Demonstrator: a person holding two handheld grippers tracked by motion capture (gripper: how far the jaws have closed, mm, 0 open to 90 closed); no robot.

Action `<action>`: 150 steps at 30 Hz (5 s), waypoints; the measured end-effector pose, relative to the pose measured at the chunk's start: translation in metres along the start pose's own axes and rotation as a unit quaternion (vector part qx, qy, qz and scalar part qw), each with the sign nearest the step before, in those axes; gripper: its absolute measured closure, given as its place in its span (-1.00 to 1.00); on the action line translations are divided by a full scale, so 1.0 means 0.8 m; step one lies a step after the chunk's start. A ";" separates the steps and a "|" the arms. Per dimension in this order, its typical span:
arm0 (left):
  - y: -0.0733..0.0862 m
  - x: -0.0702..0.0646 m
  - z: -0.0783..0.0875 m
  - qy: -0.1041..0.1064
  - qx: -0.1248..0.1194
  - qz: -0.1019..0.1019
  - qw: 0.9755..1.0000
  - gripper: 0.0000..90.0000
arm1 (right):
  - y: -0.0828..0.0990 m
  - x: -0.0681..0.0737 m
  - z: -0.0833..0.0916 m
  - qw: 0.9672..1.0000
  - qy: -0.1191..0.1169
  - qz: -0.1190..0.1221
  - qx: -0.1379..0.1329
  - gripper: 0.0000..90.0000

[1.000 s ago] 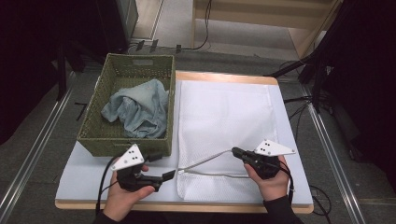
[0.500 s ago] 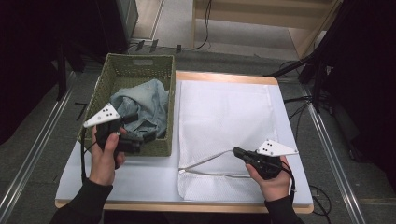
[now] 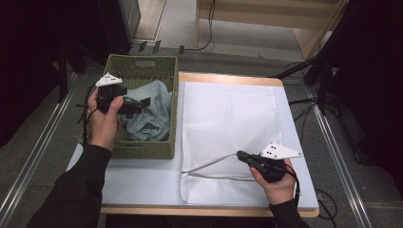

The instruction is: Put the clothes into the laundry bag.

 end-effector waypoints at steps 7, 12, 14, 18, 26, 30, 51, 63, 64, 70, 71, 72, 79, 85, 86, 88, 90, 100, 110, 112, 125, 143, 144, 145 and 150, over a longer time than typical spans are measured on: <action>0.041 0.037 -0.048 -0.009 0.104 0.040 0.994 -1.00 | 0.002 -0.002 -0.001 1.000 -0.001 0.000 0.004 0.99; 0.068 0.051 -0.069 -0.017 0.157 0.074 0.985 -1.00 | 0.004 -0.004 -0.001 1.000 -0.002 0.001 0.007 0.99; 0.073 0.050 -0.074 -0.008 0.170 0.082 0.982 -1.00 | 0.004 -0.004 -0.001 1.000 -0.003 0.002 0.007 0.99; 0.089 0.047 -0.084 0.014 0.201 0.083 0.976 -1.00 | 0.004 -0.003 -0.001 1.000 -0.002 0.001 0.007 0.99; 0.113 0.021 -0.093 0.058 0.290 0.073 0.953 -1.00 | 0.004 -0.002 -0.001 1.000 -0.001 0.002 0.008 0.99; 0.120 0.011 -0.099 0.066 0.316 0.055 0.945 -1.00 | 0.006 -0.002 -0.004 1.000 -0.002 0.004 0.012 0.99; 0.112 -0.026 -0.100 0.101 0.367 -0.035 0.924 0.16 | 0.009 -0.002 -0.011 1.000 -0.003 0.004 0.020 0.99; 0.080 -0.023 -0.088 0.112 0.277 -0.004 0.954 0.44 | 0.012 -0.002 -0.012 1.000 -0.005 0.002 0.022 0.99; 0.074 -0.020 -0.083 0.108 0.257 -0.007 0.960 0.46 | 0.012 -0.003 -0.011 1.000 -0.005 0.002 0.022 0.99; 0.051 -0.009 -0.063 0.088 0.176 0.003 0.980 0.47 | 0.011 -0.004 -0.010 1.000 -0.003 0.001 0.019 1.00; 0.046 -0.007 -0.059 0.079 0.163 0.001 0.983 0.47 | 0.011 -0.004 -0.010 1.000 -0.003 0.002 0.019 1.00; 0.042 -0.004 -0.054 0.076 0.151 0.000 0.986 0.47 | 0.011 -0.004 -0.011 1.000 -0.003 0.002 0.019 1.00; 0.015 0.012 -0.019 0.053 0.072 0.008 0.996 0.47 | 0.012 -0.004 -0.011 1.000 -0.004 0.004 0.021 1.00; -0.007 0.020 0.009 0.043 0.012 0.046 0.998 0.46 | 0.011 -0.003 -0.011 1.000 -0.007 0.003 0.017 1.00; -0.011 0.020 0.013 0.041 0.003 0.048 0.998 0.46 | 0.011 -0.003 -0.011 1.000 -0.007 0.003 0.017 1.00; -0.020 0.018 0.020 0.037 -0.008 0.044 0.998 0.46 | 0.011 -0.003 -0.012 1.000 -0.007 0.004 0.017 1.00; -0.026 0.013 0.024 0.029 -0.012 0.032 0.999 0.46 | 0.011 -0.003 -0.012 1.000 -0.008 0.004 0.018 1.00; -0.047 -0.015 0.031 0.032 -0.027 0.017 0.999 0.43 | 0.011 -0.005 -0.012 1.000 -0.007 0.004 0.016 1.00; -0.076 -0.063 0.044 0.061 -0.055 -0.008 0.997 0.43 | 0.013 -0.006 -0.013 1.000 -0.007 0.003 0.018 1.00; -0.081 -0.070 0.047 0.069 -0.061 -0.006 0.996 0.43 | 0.013 -0.006 -0.013 1.000 -0.007 0.002 0.018 1.00; -0.096 -0.118 0.059 0.099 -0.075 -0.039 0.991 0.42 | 0.013 -0.007 -0.012 1.000 -0.007 0.001 0.017 1.00; -0.049 -0.203 0.069 0.165 -0.092 -0.049 0.981 0.40 | 0.015 -0.010 -0.014 1.000 -0.005 -0.004 0.020 1.00; -0.045 -0.206 0.071 0.165 -0.096 -0.050 0.980 0.40 | 0.015 -0.011 -0.015 1.000 -0.003 -0.005 0.019 1.00; -0.045 -0.206 0.071 0.165 -0.096 -0.050 0.980 0.40 | 0.015 -0.011 -0.015 1.000 -0.003 -0.005 0.019 1.00; -0.020 -0.223 0.073 0.176 -0.100 -0.044 0.978 0.40 | 0.007 -0.013 -0.020 1.000 0.003 -0.020 0.015 1.00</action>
Point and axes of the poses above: each handheld gripper's, and its own axes: z roughly backward along the jaws, y roughly out of its underside, x roughly to its left, the point moved 9 cm from there along -z, roughly forward along the jaws, and after that the axes turned 15 degrees about -z, right-handed, at the moved point
